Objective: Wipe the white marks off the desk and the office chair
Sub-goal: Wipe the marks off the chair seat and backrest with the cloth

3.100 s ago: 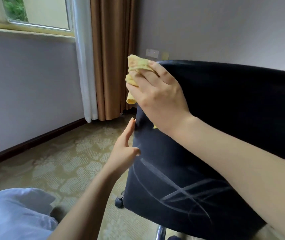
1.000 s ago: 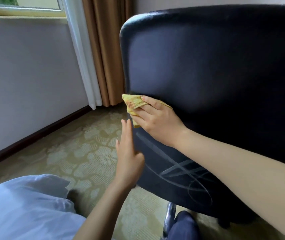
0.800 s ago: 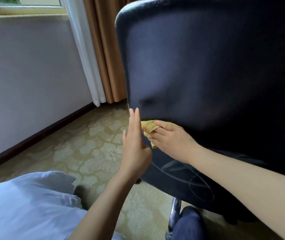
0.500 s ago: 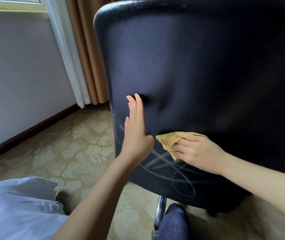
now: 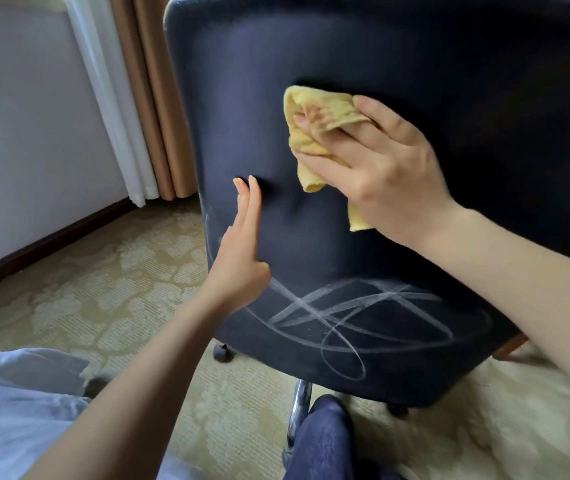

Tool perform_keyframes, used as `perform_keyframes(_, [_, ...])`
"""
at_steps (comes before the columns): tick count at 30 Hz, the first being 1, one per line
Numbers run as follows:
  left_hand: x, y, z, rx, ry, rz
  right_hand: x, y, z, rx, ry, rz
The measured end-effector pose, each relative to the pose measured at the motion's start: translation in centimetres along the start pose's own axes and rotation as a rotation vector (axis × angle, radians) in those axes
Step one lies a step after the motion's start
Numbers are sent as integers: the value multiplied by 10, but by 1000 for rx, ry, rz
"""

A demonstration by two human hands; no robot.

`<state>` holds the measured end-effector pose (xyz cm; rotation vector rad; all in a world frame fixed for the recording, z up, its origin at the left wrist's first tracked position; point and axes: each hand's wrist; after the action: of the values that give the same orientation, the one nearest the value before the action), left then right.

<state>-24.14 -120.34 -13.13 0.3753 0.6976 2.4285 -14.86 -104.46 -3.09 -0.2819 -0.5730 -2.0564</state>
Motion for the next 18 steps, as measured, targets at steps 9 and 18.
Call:
perform_keyframes(9, [21, -3, -6, 78, 17, 134, 17, -51, -53, 7, -205, 121])
perform_keyframes(18, [45, 11, -8, 69, 113, 139, -37, -58, -118, 244, -80, -187])
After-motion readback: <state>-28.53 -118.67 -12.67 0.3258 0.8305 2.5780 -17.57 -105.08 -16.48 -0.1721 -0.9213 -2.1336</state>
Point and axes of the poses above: each hand's wrist, its own x-axis towards the middle knuckle, its own y-axis out of the back of the hand, z = x × y, and after that the axes turned 14 degrees about y, right-handed
